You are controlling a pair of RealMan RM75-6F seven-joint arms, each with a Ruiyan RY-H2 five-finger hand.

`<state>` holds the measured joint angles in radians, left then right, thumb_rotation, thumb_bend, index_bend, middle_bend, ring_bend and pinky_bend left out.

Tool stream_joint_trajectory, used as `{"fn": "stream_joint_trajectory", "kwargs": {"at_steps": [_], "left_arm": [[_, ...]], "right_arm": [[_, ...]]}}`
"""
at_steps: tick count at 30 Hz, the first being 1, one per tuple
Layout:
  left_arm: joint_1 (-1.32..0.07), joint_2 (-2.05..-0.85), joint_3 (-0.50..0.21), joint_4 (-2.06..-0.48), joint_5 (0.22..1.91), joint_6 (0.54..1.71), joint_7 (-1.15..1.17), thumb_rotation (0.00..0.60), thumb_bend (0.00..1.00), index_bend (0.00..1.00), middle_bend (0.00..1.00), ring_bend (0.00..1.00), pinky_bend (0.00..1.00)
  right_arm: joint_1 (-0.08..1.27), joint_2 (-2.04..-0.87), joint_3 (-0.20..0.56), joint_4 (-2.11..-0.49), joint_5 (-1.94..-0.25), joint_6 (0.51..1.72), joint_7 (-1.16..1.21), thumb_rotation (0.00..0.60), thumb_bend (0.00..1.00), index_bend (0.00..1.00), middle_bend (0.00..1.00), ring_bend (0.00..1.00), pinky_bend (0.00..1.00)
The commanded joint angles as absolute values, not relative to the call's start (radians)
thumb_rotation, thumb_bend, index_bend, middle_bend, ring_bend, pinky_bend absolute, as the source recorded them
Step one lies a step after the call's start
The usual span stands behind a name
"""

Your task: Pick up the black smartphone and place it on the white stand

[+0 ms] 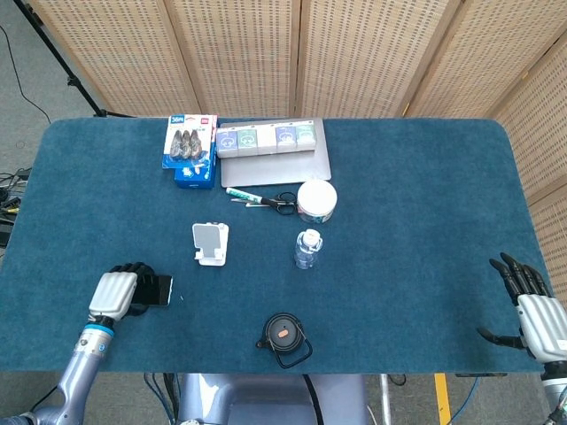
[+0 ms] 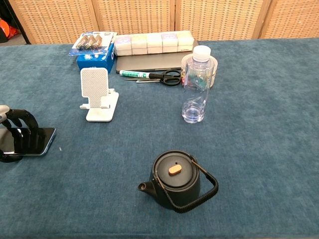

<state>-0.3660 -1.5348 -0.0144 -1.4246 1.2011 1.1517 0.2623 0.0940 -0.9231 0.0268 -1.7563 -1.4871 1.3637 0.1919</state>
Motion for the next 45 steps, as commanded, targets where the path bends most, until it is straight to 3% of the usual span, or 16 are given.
{"fn": "stream_joint_trajectory", "kwargs": {"at_steps": [1, 5, 11, 15, 21, 30, 36, 45], "left_arm": [[-0.348, -1.546, -0.012, -1.401, 1.259, 1.201, 0.214, 0.6, 0.33, 0.6, 0.38, 0.33, 0.44], [-0.344, -1.539, -0.014, -1.402, 1.292, 1.217, 0.187, 0.6, 0.39, 0.6, 0.39, 0.33, 0.45], [-0.355, -1.522, -0.016, -1.393, 1.363, 1.238, 0.157, 0.6, 0.39, 0.61, 0.39, 0.33, 0.45], [-0.382, -1.498, -0.035, -1.355, 1.501, 1.334, 0.127, 0.6, 0.38, 0.62, 0.39, 0.33, 0.45], [-0.466, -1.471, -0.039, -1.177, 1.739, 1.461, 0.158, 0.6, 0.37, 0.62, 0.39, 0.33, 0.45], [-0.642, -1.448, 0.018, -0.9, 2.017, 1.51, 0.198, 0.6, 0.35, 0.62, 0.39, 0.33, 0.45], [-0.785, -1.458, 0.074, -0.69, 2.147, 1.503, 0.17, 0.6, 0.34, 0.62, 0.39, 0.33, 0.45], [-0.92, -1.499, 0.119, -0.568, 2.192, 1.481, 0.11, 0.6, 0.35, 0.62, 0.39, 0.33, 0.45]], "right_arm": [[0.094, -0.923, 0.027, -1.757, -1.487, 1.363, 0.192, 0.6, 0.0, 0.0, 0.0, 0.0, 0.0], [0.094, -0.923, 0.026, -1.758, -1.489, 1.364, 0.192, 0.6, 0.0, 0.0, 0.0, 0.0, 0.0], [0.095, -0.922, 0.027, -1.758, -1.487, 1.363, 0.194, 0.6, 0.0, 0.0, 0.0, 0.0, 0.0], [0.095, -0.922, 0.028, -1.758, -1.484, 1.362, 0.195, 0.6, 0.0, 0.0, 0.0, 0.0, 0.0], [0.095, -0.918, 0.028, -1.759, -1.484, 1.363, 0.203, 0.6, 0.0, 0.0, 0.0, 0.0, 0.0], [0.096, -0.918, 0.037, -1.751, -1.463, 1.359, 0.208, 0.6, 0.0, 0.0, 0.0, 0.0, 0.0], [0.101, -0.925, 0.05, -1.736, -1.423, 1.345, 0.201, 0.6, 0.0, 0.0, 0.0, 0.0, 0.0], [0.108, -0.934, 0.067, -1.723, -1.378, 1.328, 0.188, 0.6, 0.0, 0.0, 0.0, 0.0, 0.0]]}}
